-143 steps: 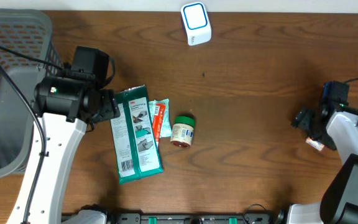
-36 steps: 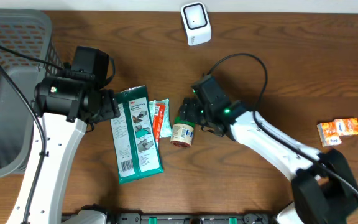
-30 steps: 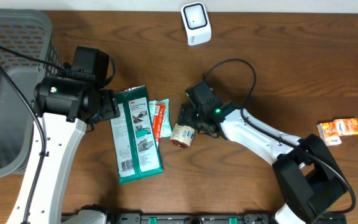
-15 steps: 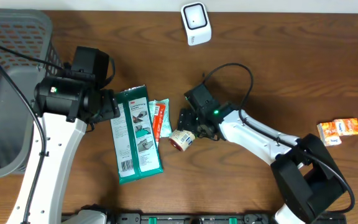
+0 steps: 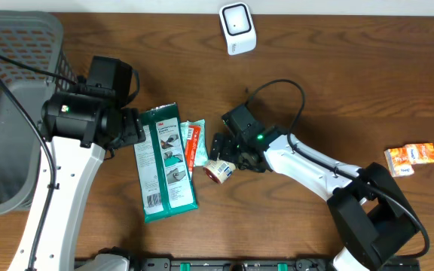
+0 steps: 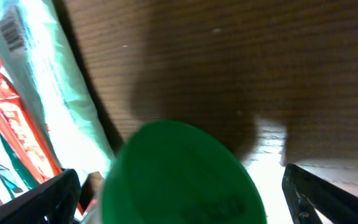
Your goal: Scan the item barcode
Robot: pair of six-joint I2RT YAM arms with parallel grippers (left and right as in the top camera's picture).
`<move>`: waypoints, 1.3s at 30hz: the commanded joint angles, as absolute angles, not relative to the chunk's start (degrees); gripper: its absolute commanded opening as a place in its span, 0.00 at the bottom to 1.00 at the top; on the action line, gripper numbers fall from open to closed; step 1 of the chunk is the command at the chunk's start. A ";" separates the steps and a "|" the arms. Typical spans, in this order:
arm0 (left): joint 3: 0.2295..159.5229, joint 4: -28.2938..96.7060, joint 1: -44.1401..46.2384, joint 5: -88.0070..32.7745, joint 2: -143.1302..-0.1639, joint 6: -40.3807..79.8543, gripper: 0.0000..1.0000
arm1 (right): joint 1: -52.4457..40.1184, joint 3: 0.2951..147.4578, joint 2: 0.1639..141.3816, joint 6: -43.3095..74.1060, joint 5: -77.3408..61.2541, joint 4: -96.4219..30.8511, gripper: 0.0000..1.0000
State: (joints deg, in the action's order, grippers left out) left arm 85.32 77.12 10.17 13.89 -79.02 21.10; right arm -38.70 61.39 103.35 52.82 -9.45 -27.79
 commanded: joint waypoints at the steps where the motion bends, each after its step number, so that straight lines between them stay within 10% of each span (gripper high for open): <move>1: 85.52 77.32 10.04 14.66 -79.02 20.80 0.88 | -38.24 61.39 103.09 54.11 -9.91 -28.29 0.99; 29: 85.52 77.32 10.04 14.63 -79.02 20.80 0.88 | -36.34 61.49 99.57 45.21 -10.00 -25.06 0.60; 39: 85.52 77.32 10.04 14.63 -79.02 20.82 0.88 | -36.38 61.47 96.44 43.72 -7.18 -27.22 0.72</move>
